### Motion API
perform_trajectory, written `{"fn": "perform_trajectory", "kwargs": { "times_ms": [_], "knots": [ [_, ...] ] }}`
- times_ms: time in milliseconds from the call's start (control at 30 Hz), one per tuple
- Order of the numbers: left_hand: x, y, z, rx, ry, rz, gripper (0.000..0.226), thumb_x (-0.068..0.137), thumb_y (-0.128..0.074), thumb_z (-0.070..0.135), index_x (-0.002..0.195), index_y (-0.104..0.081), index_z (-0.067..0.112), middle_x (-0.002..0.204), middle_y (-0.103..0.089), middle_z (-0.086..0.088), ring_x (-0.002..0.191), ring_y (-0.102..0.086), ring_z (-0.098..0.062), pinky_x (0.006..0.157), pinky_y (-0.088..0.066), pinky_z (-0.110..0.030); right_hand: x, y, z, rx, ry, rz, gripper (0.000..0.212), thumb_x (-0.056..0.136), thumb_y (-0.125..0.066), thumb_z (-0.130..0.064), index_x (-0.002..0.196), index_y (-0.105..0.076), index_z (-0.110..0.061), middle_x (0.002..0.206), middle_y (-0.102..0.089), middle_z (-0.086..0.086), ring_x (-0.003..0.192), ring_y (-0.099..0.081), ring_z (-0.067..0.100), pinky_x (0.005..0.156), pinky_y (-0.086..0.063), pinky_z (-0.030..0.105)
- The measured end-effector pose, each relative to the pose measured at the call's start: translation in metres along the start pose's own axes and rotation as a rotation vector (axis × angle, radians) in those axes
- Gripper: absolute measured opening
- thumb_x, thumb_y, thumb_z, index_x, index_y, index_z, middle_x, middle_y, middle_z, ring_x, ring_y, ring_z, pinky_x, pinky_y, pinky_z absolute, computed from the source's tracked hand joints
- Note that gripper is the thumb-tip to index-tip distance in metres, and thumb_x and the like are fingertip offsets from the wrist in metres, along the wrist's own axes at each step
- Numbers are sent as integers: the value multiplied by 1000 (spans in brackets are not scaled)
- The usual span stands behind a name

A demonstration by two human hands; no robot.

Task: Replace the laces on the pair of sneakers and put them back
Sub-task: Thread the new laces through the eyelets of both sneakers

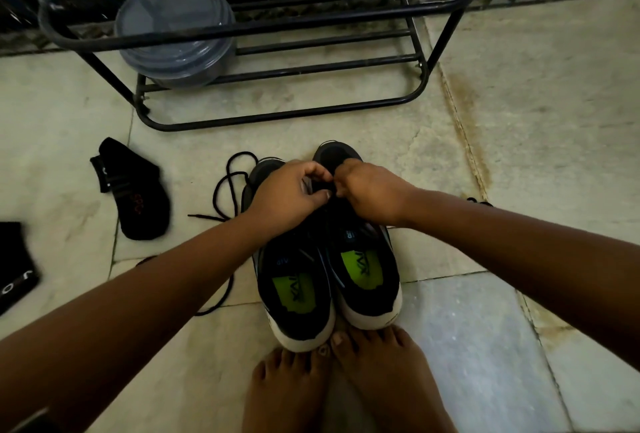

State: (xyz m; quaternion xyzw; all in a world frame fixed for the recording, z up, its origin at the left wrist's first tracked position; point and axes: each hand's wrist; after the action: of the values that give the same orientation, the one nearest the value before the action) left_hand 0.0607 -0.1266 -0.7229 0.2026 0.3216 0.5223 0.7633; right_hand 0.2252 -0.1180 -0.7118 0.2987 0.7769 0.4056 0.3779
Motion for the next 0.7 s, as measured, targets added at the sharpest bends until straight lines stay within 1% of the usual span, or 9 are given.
{"fn": "perform_trajectory", "kwargs": {
  "times_ms": [67,167,300,400,467,533,600,633,700],
  "knots": [
    [-1,3,1,43,-78,-10,15,81,-69,21,93,-65,30,94,-58,14,81,-54,2,73,-43,-24,-4,5,3,162,-20,33,5,93,-50,-8,90,-52,-12,93,-52,5,85,-54,22,70,-41,23],
    [-5,0,1,56,-162,37,11,82,-67,22,85,-62,32,85,-60,15,66,-51,6,60,-37,-24,-15,7,3,423,-88,101,19,94,-51,-9,77,-47,-16,73,-47,-7,64,-47,8,52,-34,8],
    [-10,-4,-2,11,-200,100,15,82,-66,21,82,-60,34,91,-67,15,80,-61,-4,72,-51,-33,-26,6,5,540,-170,165,12,87,-65,-13,79,-56,-17,72,-55,-8,62,-51,3,53,-38,7],
    [-9,-2,3,-32,-175,61,14,83,-66,21,80,-60,33,79,-66,18,60,-56,-2,60,-48,-30,-28,2,6,545,-215,165,13,82,-71,-15,76,-61,-19,73,-58,-8,64,-53,1,54,-38,5],
    [-6,-2,6,0,-163,35,14,84,-65,20,80,-59,33,70,-62,17,52,-49,-3,53,-42,-26,-28,1,6,524,-269,204,16,79,-75,-22,84,-61,-16,79,-58,-4,66,-52,3,53,-37,8],
    [-4,-3,9,-33,-131,41,13,84,-65,19,85,-59,30,75,-63,14,62,-57,-6,61,-47,-28,-29,0,6,431,-321,179,44,72,-79,-34,103,-55,-15,94,-53,-1,79,-53,11,57,-38,17],
    [-2,-2,13,-174,-46,67,14,86,-63,15,95,-58,24,78,-64,9,73,-62,-21,70,-49,-32,-28,-1,6,349,-352,97,67,66,-82,-41,117,-46,-14,105,-50,1,91,-53,17,63,-39,22],
    [-1,-1,15,-254,-4,76,16,87,-62,12,100,-57,21,78,-63,9,72,-61,-22,70,-49,-28,-27,-1,6,333,-356,70,71,65,-82,-40,119,-44,-13,109,-50,4,93,-55,19,65,-41,24],
    [0,4,24,-393,34,95,18,89,-61,7,104,-58,16,79,-63,6,70,-60,-10,68,-48,-18,-25,0,4,318,-360,39,71,67,-80,-34,122,-42,-10,114,-51,8,98,-56,23,70,-45,28]
  ]
}}
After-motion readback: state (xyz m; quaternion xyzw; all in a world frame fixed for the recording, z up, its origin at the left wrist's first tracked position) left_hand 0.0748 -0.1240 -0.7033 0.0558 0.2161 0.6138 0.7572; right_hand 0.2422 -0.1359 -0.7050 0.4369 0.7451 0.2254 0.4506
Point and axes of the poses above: each hand's wrist, its own x-axis towards the middle knuckle, its own y-axis out of the back of the hand, z = x × y
